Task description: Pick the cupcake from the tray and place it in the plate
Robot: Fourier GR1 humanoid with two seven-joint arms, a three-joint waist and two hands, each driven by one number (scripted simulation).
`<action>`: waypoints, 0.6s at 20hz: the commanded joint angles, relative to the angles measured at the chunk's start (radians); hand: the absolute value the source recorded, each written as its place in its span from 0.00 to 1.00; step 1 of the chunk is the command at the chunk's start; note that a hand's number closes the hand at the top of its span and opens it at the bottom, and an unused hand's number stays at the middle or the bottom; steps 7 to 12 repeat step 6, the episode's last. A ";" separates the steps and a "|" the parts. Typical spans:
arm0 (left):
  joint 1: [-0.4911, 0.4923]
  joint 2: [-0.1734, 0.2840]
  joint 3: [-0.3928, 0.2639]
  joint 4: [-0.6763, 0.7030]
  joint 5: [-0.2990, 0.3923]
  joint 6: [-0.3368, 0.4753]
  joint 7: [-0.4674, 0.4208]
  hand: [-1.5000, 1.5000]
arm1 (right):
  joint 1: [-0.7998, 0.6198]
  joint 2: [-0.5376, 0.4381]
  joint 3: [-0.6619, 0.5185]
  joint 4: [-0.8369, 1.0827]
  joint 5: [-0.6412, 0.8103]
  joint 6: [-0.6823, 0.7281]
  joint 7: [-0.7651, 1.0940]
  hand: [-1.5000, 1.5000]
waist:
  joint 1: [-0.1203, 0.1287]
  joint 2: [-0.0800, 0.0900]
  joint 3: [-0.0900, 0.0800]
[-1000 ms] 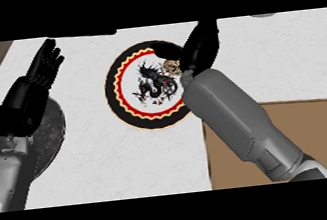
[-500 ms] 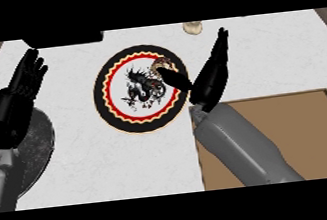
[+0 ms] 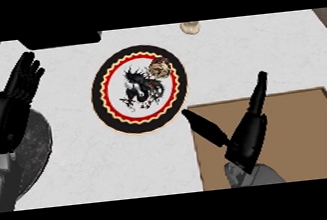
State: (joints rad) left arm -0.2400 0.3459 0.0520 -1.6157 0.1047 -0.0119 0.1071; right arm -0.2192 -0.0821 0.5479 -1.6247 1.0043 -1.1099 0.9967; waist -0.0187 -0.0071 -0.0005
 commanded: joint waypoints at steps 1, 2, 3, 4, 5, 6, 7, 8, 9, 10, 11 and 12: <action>0.013 -0.015 0.006 -0.023 -0.001 -0.017 -0.028 0.50 | 0.189 -0.090 0.036 -0.177 -0.005 0.021 -0.035 0.00 | 0.009 0.004 0.000; -0.010 0.013 0.038 0.058 0.018 -0.055 -0.039 0.50 | 0.183 -0.047 0.016 -0.249 0.071 0.133 0.002 0.00 | 0.006 0.004 0.000; -0.001 0.008 0.032 0.006 0.007 -0.033 0.001 0.50 | 0.248 0.007 0.028 -0.254 0.162 0.133 0.012 0.00 | 0.007 0.003 0.000; -0.033 -0.027 -0.004 0.000 -0.035 0.015 0.015 0.50 | 0.262 -0.124 0.024 -0.317 0.062 0.125 -0.011 0.00 | 0.004 0.004 0.000; -0.012 -0.034 -0.012 -0.066 -0.028 0.005 0.071 0.50 | 0.212 -0.088 -0.019 -0.226 0.038 0.089 -0.036 0.00 | 0.016 0.006 0.001; -0.041 -0.028 0.011 0.038 -0.017 -0.029 -0.001 0.50 | 0.242 -0.064 -0.017 -0.236 0.097 0.107 -0.036 0.00 | 0.012 0.006 0.000; -0.041 -0.028 0.011 0.038 -0.017 -0.029 -0.001 0.50 | 0.242 -0.064 -0.017 -0.236 0.097 0.107 -0.036 0.00 | 0.012 0.006 0.000; -0.041 -0.028 0.011 0.038 -0.017 -0.029 -0.001 0.50 | 0.242 -0.064 -0.017 -0.236 0.097 0.107 -0.036 0.00 | 0.012 0.006 0.000; -0.041 -0.028 0.011 0.038 -0.017 -0.029 -0.001 0.50 | 0.242 -0.064 -0.017 -0.236 0.097 0.107 -0.036 0.00 | 0.012 0.006 0.000; -0.041 -0.028 0.011 0.038 -0.017 -0.029 -0.001 0.50 | 0.242 -0.064 -0.017 -0.236 0.097 0.107 -0.036 0.00 | 0.012 0.006 0.000; -0.041 -0.028 0.011 0.038 -0.017 -0.029 -0.001 0.50 | 0.242 -0.064 -0.017 -0.236 0.097 0.107 -0.036 0.00 | 0.012 0.006 0.000; -0.041 -0.028 0.011 0.038 -0.017 -0.029 -0.001 0.50 | 0.242 -0.064 -0.017 -0.236 0.097 0.107 -0.036 0.00 | 0.012 0.006 0.000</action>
